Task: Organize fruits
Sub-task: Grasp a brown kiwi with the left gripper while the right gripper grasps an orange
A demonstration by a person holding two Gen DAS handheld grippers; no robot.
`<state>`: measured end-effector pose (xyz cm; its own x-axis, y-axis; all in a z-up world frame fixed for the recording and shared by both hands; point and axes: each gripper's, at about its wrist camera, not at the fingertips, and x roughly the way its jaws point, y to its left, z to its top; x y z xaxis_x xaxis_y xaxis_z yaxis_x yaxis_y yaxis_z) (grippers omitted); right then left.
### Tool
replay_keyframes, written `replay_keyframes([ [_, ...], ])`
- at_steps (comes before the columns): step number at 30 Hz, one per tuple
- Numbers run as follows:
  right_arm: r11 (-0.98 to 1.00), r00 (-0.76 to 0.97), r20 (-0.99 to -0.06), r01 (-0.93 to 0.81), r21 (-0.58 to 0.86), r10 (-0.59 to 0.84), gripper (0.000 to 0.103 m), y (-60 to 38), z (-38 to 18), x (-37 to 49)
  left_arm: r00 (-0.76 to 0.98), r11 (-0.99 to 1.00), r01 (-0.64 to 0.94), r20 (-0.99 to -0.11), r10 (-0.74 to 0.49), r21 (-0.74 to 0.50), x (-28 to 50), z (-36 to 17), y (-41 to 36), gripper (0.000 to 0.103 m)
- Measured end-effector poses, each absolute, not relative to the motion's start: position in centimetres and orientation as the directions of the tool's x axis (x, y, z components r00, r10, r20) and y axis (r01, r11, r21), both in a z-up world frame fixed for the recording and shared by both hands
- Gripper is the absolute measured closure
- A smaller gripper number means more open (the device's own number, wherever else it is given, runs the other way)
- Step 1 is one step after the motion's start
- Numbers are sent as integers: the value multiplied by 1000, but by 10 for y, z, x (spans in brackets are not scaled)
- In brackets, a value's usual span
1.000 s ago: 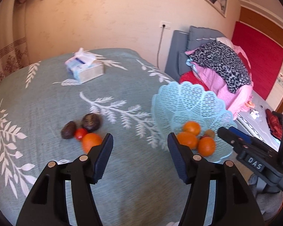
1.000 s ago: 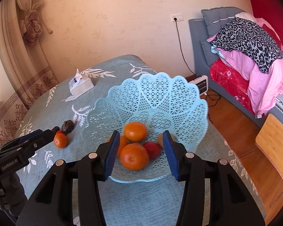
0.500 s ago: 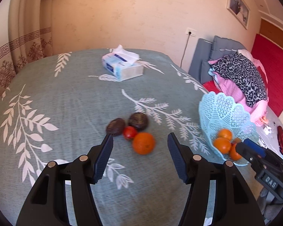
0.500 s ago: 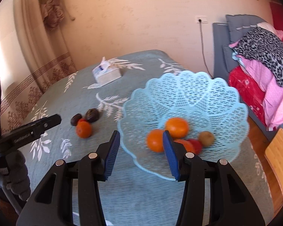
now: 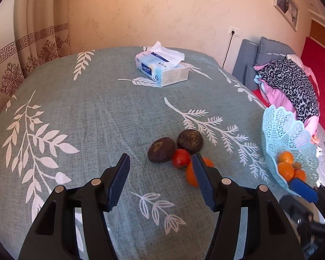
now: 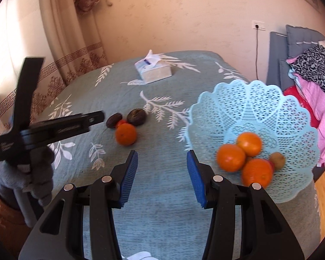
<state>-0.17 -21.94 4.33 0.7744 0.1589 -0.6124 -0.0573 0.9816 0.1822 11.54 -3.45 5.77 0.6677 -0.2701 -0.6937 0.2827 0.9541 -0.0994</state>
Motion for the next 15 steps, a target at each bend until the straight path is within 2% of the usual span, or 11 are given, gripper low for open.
replay_keyframes([
  [15,978,732,-650,-119,173,204,54,-194,31,11,622,965,243,-747,-235,-101,165,27,-41,42],
])
